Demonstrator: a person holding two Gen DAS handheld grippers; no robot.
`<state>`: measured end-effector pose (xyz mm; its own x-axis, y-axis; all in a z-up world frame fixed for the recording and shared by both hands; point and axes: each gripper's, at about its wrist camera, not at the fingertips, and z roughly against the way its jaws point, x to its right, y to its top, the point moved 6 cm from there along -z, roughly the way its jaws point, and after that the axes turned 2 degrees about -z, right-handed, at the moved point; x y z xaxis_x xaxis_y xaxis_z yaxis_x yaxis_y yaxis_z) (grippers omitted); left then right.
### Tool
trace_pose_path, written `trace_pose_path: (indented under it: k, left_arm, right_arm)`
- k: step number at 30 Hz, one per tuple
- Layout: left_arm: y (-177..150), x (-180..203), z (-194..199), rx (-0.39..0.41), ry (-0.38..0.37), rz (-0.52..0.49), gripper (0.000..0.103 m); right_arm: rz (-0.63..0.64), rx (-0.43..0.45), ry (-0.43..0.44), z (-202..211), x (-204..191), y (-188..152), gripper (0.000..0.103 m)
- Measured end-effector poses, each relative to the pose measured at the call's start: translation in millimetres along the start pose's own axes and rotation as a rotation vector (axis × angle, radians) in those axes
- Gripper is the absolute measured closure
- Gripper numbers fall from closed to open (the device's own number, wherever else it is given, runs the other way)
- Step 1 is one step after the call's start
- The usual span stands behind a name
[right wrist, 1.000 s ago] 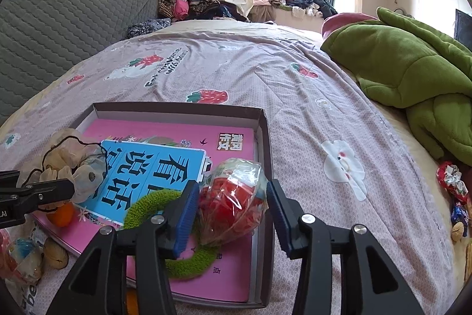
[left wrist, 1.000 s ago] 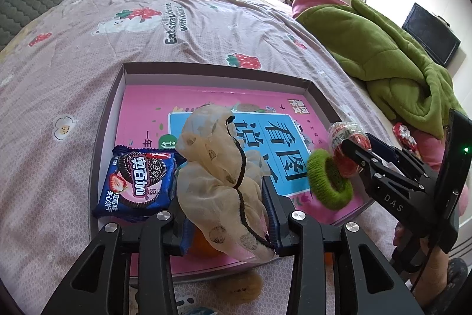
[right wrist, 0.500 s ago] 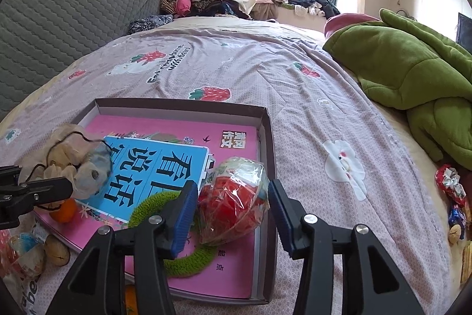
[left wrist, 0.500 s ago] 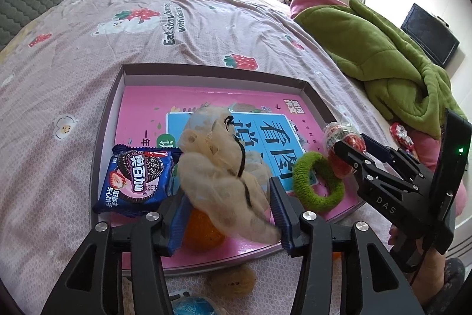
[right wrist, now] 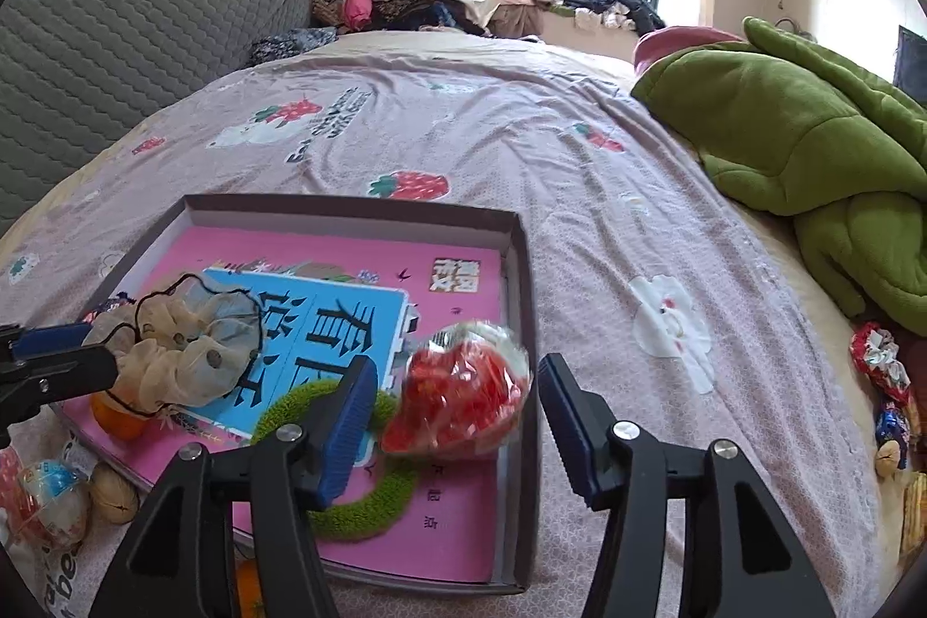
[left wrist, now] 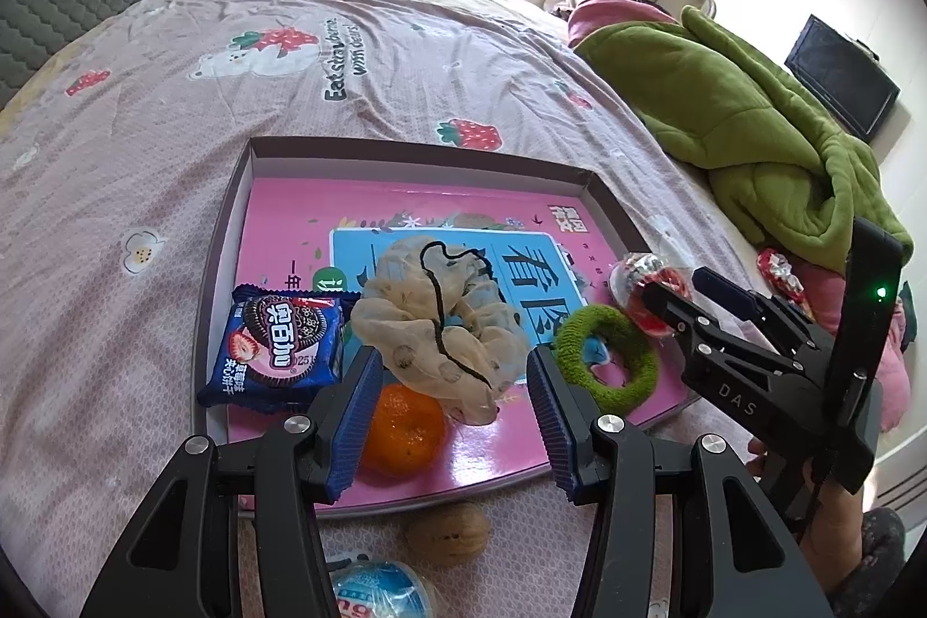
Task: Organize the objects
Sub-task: 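Open both tools to release the scrunchie and mesh bag in the tray, then withdraw both tools from the tray toward the egg toy and walnut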
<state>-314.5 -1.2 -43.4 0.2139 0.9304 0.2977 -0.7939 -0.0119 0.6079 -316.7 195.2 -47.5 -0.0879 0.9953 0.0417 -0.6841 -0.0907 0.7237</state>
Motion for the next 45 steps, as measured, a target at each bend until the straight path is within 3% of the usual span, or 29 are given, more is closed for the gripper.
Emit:
trace_pose_path:
  k: [13,45]
  left_arm:
    - [-1,0,20,0.021,0.016,0.008,0.050]
    - [-22,2,97,0.092,0.081,0.009,0.049]
  right_arm:
    - [-0.009,0.035,0.020,19,-2,8,0.045]
    - [0.067,0.153,0.202,112,-69,11,0.045]
